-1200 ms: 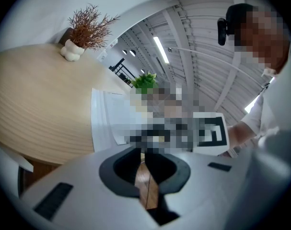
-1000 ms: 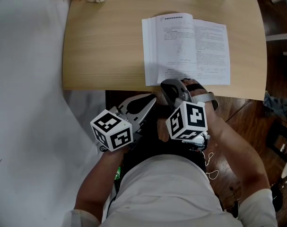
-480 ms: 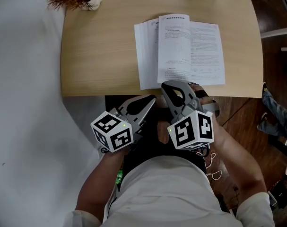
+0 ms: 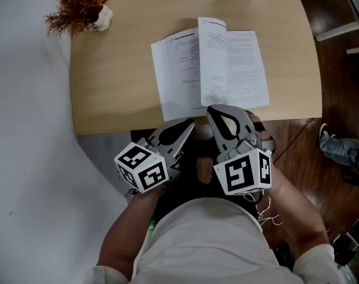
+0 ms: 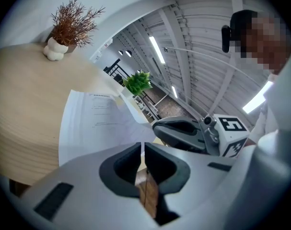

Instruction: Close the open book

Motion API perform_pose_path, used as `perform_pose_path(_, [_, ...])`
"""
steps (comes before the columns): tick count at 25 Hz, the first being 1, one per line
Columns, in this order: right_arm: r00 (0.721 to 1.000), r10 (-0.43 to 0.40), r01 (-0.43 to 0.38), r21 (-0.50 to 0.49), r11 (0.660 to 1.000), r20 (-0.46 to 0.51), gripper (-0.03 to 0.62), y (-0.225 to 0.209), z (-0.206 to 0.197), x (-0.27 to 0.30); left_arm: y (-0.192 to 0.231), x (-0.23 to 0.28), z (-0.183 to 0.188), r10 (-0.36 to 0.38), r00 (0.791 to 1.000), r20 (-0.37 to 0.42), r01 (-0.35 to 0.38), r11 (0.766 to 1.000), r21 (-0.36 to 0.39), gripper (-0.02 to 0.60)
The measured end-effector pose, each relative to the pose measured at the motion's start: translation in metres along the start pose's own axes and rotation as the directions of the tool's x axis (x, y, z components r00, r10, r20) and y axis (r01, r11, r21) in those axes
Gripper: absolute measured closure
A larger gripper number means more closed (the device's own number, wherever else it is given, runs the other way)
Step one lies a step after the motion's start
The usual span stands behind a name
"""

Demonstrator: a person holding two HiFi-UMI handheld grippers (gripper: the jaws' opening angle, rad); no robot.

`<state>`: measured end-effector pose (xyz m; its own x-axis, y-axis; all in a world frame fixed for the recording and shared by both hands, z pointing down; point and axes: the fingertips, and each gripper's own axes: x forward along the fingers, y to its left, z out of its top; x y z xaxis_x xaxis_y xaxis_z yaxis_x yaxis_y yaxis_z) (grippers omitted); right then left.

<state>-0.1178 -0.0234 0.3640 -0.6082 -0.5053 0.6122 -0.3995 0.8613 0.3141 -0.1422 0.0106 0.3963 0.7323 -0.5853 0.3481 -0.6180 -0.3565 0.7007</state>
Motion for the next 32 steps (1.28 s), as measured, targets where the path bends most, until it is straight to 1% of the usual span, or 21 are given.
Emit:
perform_pose_path(6, [0.998, -0.062, 0.061, 0.066, 0.996, 0.006, 0.592, -0.022, -0.019, -0.021, -0.009, 0.020, -0.001, 0.007, 1.000, -0.012, -0.007, 1.000, -0.011, 0.583])
perform_pose_path(13, [0.993, -0.117, 0.118, 0.171, 0.978, -0.012, 0.592, -0.045, -0.049, -0.041, -0.019, 0.036, -0.004, 0.018, 1.000, -0.022, -0.018, 1.000, -0.017, 0.583])
perform_pose_path(25, [0.990, -0.119, 0.136, 0.300, 0.944, -0.075, 0.592, -0.067, -0.114, -0.044, -0.030, 0.067, -0.012, 0.036, 0.998, -0.045, -0.037, 0.999, -0.025, 0.583])
perform_pose_path(29, [0.988, -0.101, 0.136, 0.328, 0.935, -0.121, 0.592, -0.071, -0.143, -0.037, -0.031, 0.075, -0.015, 0.043, 0.998, -0.051, -0.045, 0.999, -0.031, 0.583])
perform_pose_path(32, [0.987, -0.085, 0.129, 0.355, 0.926, -0.137, 0.592, -0.075, -0.158, -0.034, -0.032, 0.081, -0.018, 0.051, 0.997, -0.056, -0.053, 0.998, -0.036, 0.583])
